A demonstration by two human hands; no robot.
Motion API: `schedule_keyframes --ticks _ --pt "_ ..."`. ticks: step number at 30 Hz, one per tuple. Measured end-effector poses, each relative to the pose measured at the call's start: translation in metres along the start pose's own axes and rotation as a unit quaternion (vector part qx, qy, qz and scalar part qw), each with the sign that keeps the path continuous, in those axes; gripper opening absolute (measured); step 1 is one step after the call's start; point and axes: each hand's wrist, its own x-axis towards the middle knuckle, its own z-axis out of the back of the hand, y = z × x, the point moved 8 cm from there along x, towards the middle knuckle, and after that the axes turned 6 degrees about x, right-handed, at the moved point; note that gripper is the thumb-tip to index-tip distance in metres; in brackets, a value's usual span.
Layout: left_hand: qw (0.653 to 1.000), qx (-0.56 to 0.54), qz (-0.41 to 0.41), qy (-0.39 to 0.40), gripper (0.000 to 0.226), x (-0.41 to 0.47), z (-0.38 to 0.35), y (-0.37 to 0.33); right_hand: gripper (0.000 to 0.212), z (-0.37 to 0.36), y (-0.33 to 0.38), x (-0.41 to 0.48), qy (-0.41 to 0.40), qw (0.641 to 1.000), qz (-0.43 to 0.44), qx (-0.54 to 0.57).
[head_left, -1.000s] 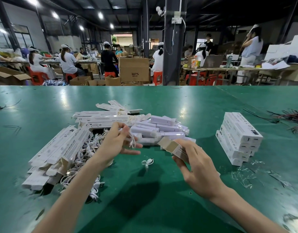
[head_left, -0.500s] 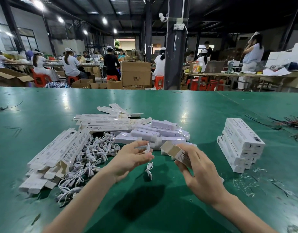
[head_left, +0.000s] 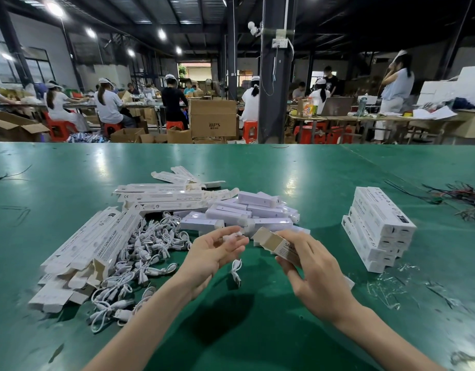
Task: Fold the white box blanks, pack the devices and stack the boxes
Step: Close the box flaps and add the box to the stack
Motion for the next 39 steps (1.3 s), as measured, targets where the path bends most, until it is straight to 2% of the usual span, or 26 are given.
schedule_keyframes --ticks 5,10,15,17,20,24,28,32,34,37,39 --pt "0.998 -0.041 -0.045 -0.033 0.033 0.0 0.005 -0.004 0.049 -0.002 0.002 -0.001 -0.001 1.0 0.005 -0.001" --pt "0.999 -0.013 -0.033 -0.028 0.033 -0.003 0.003 0.0 0.047 -0.003 0.0 -0.002 0.0 1.0 0.0 -0.003" --pt "0.999 -0.027 -0.002 0.021 0.024 -0.007 -0.012 0.003 0.037 0.002 0.003 -0.001 -0.024 0.999 -0.001 0.026" --pt "0.999 -0.037 0.006 0.039 0.022 -0.009 -0.02 0.005 0.039 0.002 0.01 -0.001 -0.019 0.998 0.011 0.056" --pt "0.995 -0.059 -0.001 0.076 0.016 -0.015 -0.032 -0.002 0.043 -0.001 0.017 -0.002 -0.004 0.996 0.025 0.082" --pt "0.988 -0.073 -0.019 0.133 0.019 -0.022 -0.042 -0.015 0.041 0.004 0.023 0.0 -0.034 0.993 0.04 0.11" --pt "0.99 -0.046 -0.035 0.127 0.023 -0.027 -0.047 -0.017 0.038 0.002 0.026 -0.001 -0.026 0.991 0.049 0.123" --pt "0.989 -0.063 -0.021 0.136 0.012 -0.03 -0.048 -0.017 0.04 -0.001 0.02 -0.004 -0.006 0.987 0.008 0.161" --pt "0.99 -0.058 -0.025 0.123 0.01 -0.03 -0.047 -0.018 0.044 -0.002 0.021 -0.003 0.003 0.984 -0.004 0.179" --pt "0.995 -0.03 -0.071 0.062 0.013 -0.028 -0.039 -0.026 0.04 -0.001 0.019 -0.001 -0.003 0.985 -0.016 0.173" --pt "0.989 0.052 -0.137 0.001 0.016 -0.028 -0.027 -0.037 0.034 0.005 0.015 -0.001 -0.037 0.989 -0.023 0.139"
